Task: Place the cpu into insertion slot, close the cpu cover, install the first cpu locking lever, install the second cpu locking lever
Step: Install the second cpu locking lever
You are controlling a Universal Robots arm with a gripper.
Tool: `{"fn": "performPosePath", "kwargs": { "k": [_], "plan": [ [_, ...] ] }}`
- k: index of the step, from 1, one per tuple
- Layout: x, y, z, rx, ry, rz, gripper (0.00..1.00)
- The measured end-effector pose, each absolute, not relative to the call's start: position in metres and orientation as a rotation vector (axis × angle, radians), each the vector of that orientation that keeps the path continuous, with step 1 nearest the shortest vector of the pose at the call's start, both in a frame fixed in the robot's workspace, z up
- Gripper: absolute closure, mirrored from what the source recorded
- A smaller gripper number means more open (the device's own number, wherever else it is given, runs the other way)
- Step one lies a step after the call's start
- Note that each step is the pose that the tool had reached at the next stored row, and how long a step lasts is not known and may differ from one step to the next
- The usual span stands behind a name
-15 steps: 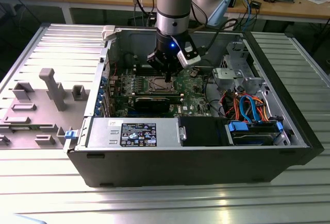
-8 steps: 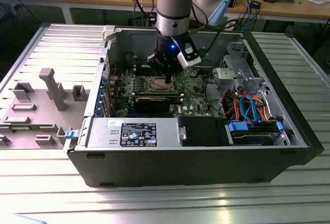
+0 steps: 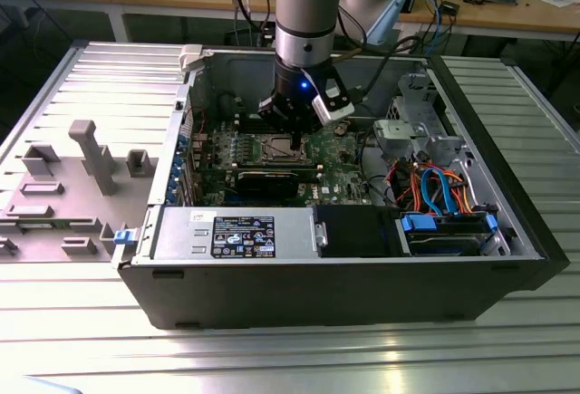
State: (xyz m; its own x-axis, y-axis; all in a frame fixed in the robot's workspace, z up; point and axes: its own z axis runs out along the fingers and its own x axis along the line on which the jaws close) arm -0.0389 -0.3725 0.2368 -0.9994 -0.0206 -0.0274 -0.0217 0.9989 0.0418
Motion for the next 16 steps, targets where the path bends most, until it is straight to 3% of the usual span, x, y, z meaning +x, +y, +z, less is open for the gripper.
{"fn": "performPosePath", "kwargs": {
  "k": [12,16],
  "plan": [
    [-0.039,-0.384,0.239,-0.033,3.114,0.066,0.89],
    [-0.042,-0.387,0.239,-0.033,3.113,0.095,0.89]
  ]
}}
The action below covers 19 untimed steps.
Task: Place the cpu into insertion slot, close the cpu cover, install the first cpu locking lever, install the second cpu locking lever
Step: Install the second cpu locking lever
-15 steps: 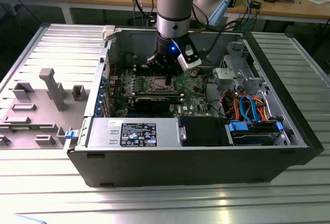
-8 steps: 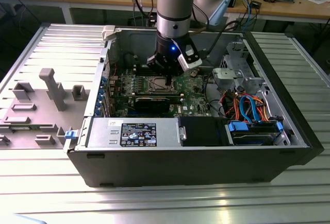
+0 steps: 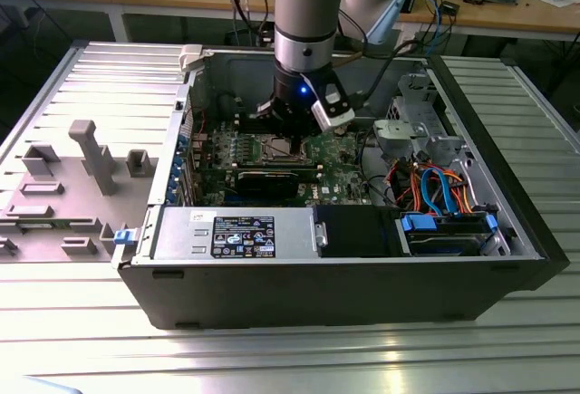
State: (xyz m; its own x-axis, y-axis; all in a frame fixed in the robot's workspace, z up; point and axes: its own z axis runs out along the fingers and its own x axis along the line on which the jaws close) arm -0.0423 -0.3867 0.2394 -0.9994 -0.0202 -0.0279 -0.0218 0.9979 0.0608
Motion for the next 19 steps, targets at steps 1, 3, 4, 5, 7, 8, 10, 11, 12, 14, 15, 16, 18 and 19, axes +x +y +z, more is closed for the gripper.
{"fn": "performPosePath", "kwargs": {
  "k": [1,3,4,5,7,8,10,11,12,14,15,16,18,19],
  "plan": [
    [-0.0442,-0.3869,0.2394,-0.033,3.112,0.107,0.89],
    [-0.0472,-0.3883,0.2393,-0.032,3.112,0.117,0.89],
    [-0.0479,-0.3905,0.2391,-0.033,3.112,0.118,0.89],
    [-0.0482,-0.3922,0.2390,-0.033,3.112,0.119,0.89],
    [-0.0483,-0.3937,0.2390,-0.032,3.112,0.119,0.89],
    [-0.0483,-0.3937,0.2390,-0.032,3.112,0.119,0.89],
    [-0.0483,-0.3954,0.2390,-0.032,3.112,0.119,0.89],
    [-0.0483,-0.3954,0.2390,-0.032,3.112,0.119,0.89],
    [-0.0483,-0.3955,0.2390,-0.032,3.112,0.119,0.89],
    [-0.0482,-0.3955,0.2390,-0.032,3.112,0.119,0.89],
    [-0.0483,-0.3955,0.2390,-0.032,3.112,0.119,0.89],
    [-0.0483,-0.3955,0.2390,-0.032,3.112,0.119,0.89],
    [-0.0481,-0.3960,0.2390,-0.033,3.112,0.119,0.89],
    [-0.0480,-0.3965,0.2391,-0.033,3.112,0.120,0.89]
  ]
}}
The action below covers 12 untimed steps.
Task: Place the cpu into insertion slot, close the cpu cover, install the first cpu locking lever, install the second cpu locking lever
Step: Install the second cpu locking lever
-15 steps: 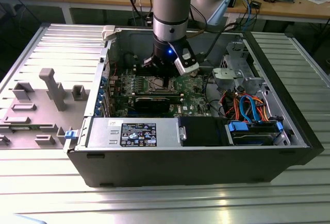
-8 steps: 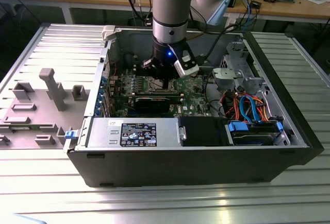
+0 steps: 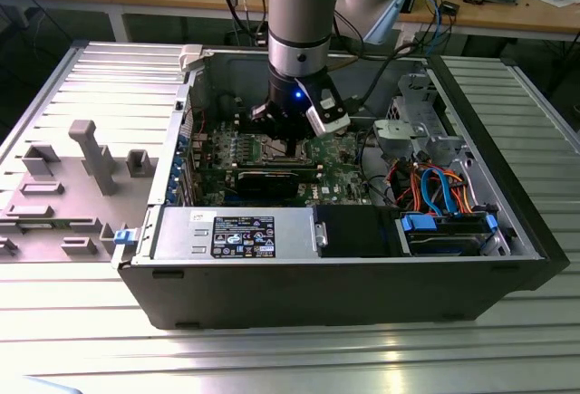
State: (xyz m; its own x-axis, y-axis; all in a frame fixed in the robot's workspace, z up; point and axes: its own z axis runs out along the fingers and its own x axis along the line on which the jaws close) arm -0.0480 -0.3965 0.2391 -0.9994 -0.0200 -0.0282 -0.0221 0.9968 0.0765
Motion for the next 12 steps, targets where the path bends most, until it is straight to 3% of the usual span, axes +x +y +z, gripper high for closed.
{"fn": "performPosePath", "kwargs": {
  "k": [12],
  "plan": [
    [-0.065,-0.404,0.236,-0.032,3.109,0.179,0.89]
  ]
}}
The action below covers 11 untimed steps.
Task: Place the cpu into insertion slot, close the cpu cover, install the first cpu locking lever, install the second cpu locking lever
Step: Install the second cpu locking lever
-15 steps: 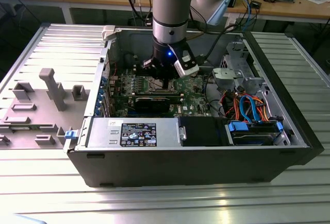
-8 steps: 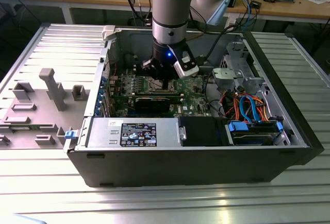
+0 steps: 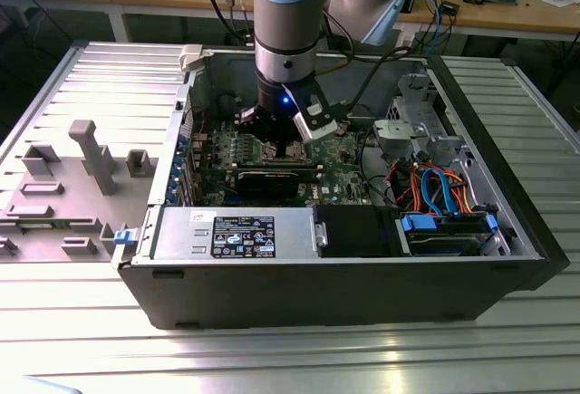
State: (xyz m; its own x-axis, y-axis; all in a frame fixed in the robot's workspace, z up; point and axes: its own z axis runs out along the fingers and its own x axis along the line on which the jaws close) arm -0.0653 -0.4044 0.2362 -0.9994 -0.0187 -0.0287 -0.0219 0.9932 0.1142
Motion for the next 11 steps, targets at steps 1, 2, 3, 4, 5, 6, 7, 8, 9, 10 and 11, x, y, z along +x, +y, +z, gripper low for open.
{"fn": "performPosePath", "kwargs": {
  "k": [1,2,3,4,5,6,7,8,9,10,11],
  "plan": [
    [-0.0662,-0.4045,0.2357,-0.032,3.109,0.180,0.89],
    [-0.0679,-0.4048,0.2345,-0.031,3.109,0.184,0.89],
    [-0.0687,-0.4049,0.2339,-0.031,3.109,0.185,0.89],
    [-0.0687,-0.4049,0.2338,-0.032,3.109,0.186,0.89],
    [-0.0687,-0.4048,0.2337,-0.031,3.109,0.187,0.89],
    [-0.0687,-0.4048,0.2337,-0.031,3.109,0.187,0.89],
    [-0.0687,-0.4048,0.2336,-0.031,3.109,0.187,0.89],
    [-0.0687,-0.4048,0.2336,-0.032,3.109,0.188,0.89],
    [-0.0687,-0.4048,0.2336,-0.031,3.109,0.188,0.89],
    [-0.0687,-0.4048,0.2336,-0.031,3.109,0.188,0.89],
    [-0.0687,-0.4048,0.2336,-0.031,3.109,0.188,0.89]
  ]
}}
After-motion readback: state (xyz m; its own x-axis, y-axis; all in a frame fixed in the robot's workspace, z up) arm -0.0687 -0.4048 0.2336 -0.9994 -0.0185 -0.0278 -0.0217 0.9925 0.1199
